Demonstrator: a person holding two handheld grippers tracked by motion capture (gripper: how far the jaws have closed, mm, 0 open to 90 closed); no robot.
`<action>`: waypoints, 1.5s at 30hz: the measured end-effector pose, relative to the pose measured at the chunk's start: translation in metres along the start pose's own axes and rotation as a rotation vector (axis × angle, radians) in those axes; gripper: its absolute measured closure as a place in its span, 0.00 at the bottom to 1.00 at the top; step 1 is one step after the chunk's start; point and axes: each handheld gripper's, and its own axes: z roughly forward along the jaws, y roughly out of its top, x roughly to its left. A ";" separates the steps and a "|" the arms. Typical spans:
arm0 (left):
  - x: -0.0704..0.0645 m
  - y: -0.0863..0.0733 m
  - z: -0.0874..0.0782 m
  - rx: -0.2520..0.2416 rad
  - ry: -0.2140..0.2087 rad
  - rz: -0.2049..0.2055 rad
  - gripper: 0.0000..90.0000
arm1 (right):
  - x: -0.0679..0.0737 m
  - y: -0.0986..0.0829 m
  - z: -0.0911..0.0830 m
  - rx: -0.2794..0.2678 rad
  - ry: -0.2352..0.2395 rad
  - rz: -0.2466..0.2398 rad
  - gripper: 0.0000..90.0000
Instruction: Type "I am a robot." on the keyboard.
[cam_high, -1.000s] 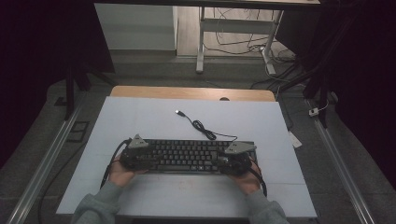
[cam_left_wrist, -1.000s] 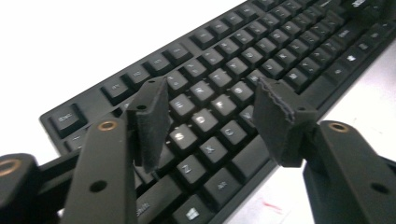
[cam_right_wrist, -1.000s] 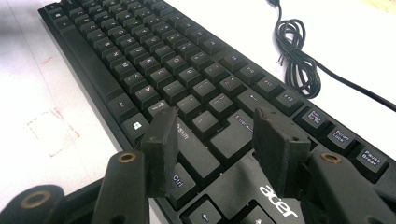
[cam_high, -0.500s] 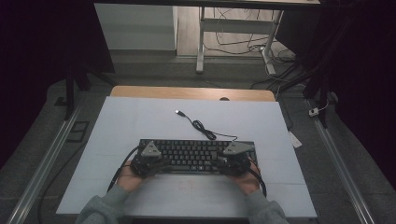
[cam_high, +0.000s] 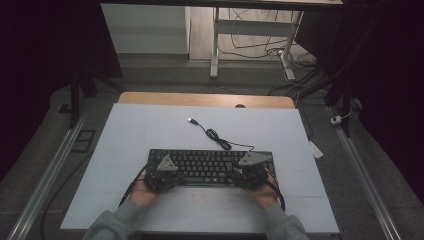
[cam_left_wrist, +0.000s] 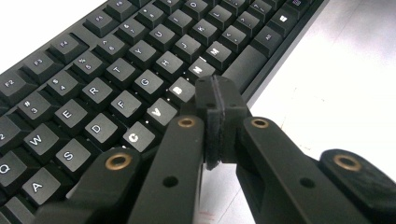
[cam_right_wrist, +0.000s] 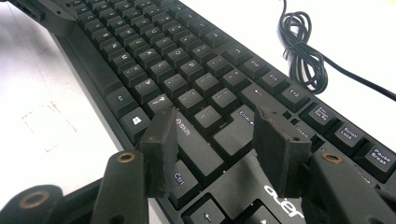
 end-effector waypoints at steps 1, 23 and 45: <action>0.000 0.000 0.001 0.002 0.002 0.000 0.98 | 0.000 0.000 0.000 0.000 0.000 0.000 0.56; 0.000 -0.003 0.011 0.022 0.021 0.011 0.98 | 0.000 0.000 0.001 0.005 0.000 -0.003 0.56; 0.011 -0.003 -0.012 -0.091 0.042 -0.049 0.94 | 0.000 0.000 0.001 0.010 -0.005 -0.001 0.56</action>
